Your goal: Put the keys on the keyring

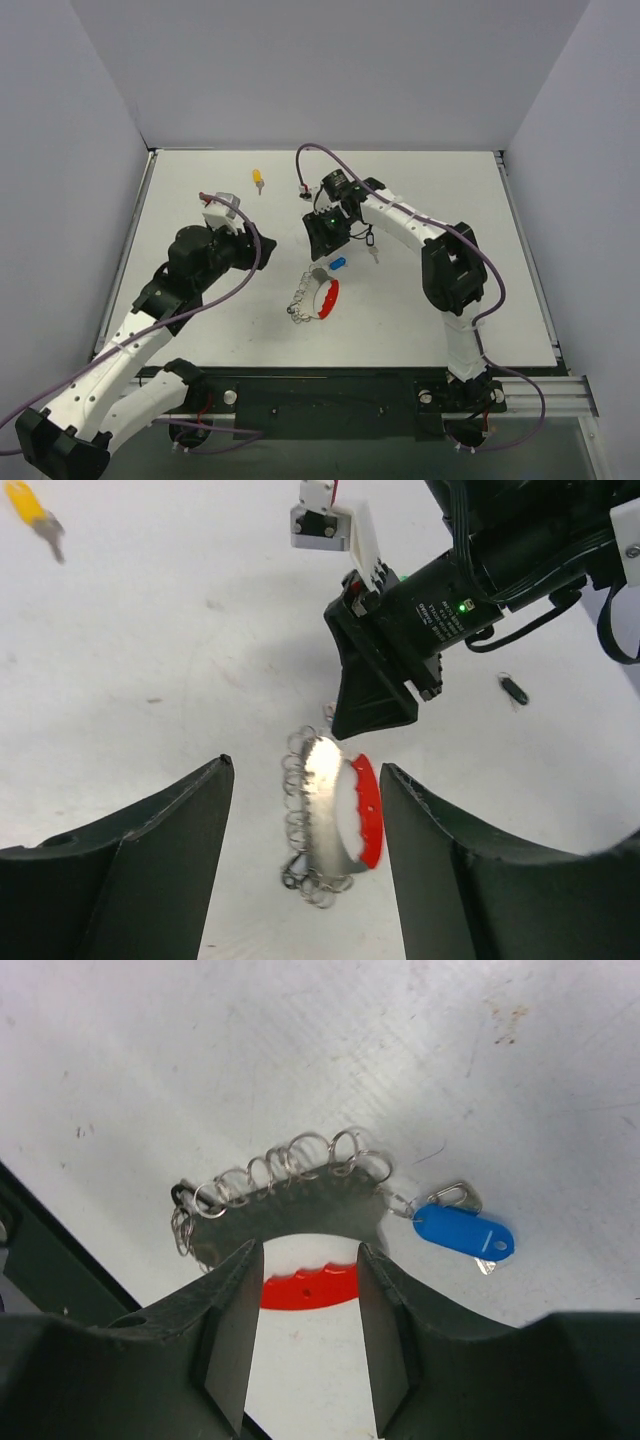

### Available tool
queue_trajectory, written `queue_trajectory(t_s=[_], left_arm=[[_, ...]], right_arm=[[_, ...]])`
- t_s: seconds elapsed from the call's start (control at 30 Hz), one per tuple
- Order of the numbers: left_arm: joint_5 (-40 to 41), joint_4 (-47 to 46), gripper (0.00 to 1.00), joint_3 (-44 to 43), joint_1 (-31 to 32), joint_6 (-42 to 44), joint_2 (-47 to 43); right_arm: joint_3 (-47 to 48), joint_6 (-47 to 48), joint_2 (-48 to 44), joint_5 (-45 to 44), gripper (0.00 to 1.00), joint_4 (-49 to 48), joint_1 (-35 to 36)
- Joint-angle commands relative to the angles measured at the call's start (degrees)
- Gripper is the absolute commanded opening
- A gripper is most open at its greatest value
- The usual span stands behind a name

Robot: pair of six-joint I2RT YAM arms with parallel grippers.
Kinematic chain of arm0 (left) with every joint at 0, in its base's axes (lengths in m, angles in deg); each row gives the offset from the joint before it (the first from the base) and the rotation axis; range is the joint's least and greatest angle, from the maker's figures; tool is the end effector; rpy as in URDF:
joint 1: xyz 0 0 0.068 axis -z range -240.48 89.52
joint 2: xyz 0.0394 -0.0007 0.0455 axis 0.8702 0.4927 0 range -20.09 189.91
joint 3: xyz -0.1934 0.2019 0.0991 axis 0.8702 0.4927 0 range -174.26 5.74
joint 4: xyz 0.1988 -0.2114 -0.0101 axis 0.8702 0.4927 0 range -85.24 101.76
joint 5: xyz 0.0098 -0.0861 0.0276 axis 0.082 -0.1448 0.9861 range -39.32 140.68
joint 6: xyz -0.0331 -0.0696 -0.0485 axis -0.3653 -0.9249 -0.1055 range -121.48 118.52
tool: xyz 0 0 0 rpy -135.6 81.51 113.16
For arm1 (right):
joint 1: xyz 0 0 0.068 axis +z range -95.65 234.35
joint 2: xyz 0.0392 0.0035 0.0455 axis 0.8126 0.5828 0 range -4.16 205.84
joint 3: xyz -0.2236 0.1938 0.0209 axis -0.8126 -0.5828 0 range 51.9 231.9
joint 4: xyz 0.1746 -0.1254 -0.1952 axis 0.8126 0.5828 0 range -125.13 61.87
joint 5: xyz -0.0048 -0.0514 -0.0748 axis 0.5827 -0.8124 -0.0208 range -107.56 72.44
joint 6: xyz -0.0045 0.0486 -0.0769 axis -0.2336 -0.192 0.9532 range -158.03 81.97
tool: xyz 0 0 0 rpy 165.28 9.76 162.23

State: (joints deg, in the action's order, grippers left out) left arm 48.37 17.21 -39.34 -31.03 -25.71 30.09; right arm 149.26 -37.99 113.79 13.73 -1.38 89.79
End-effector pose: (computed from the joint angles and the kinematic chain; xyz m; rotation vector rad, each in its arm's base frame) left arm 0.2278 -0.1323 0.3236 0.1165 1.9304 -0.6745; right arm 0.3975 0.3350 0.2109 -0.9990 2.3667 0.9328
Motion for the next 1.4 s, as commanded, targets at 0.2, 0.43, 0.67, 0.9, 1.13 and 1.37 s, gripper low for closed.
queue_trajectory(t_s=[0.2,0.43,0.67,0.9,1.13,1.37], left_arm=[[6.5,0.8,0.75,7.1,-1.0,18.3,-3.9],[5.5,0.0,0.75,7.7,-1.4,20.2,-4.0],[4.6,-0.3,0.75,7.9,-2.3,20.4,-4.5],[4.1,-0.5,0.75,8.0,-2.3,20.4,-4.6],[3.9,-0.6,0.75,8.2,-2.4,20.5,-4.6],[3.9,-0.5,0.75,8.2,-2.3,20.5,-4.6]], right_arm=[[6.1,-9.2,4.9,-10.0,0.32,-0.3,3.3],[10.4,-9.8,9.8,-11.3,0.24,2.2,3.9],[11.4,-8.9,10.9,-14.1,0.24,3.6,4.6],[11.5,-8.8,12.3,-13.5,0.25,4.1,4.7],[11.7,-8.8,12.9,-13.3,0.24,4.5,4.7],[11.7,-8.7,12.7,-11.6,0.22,4.6,5.0]])
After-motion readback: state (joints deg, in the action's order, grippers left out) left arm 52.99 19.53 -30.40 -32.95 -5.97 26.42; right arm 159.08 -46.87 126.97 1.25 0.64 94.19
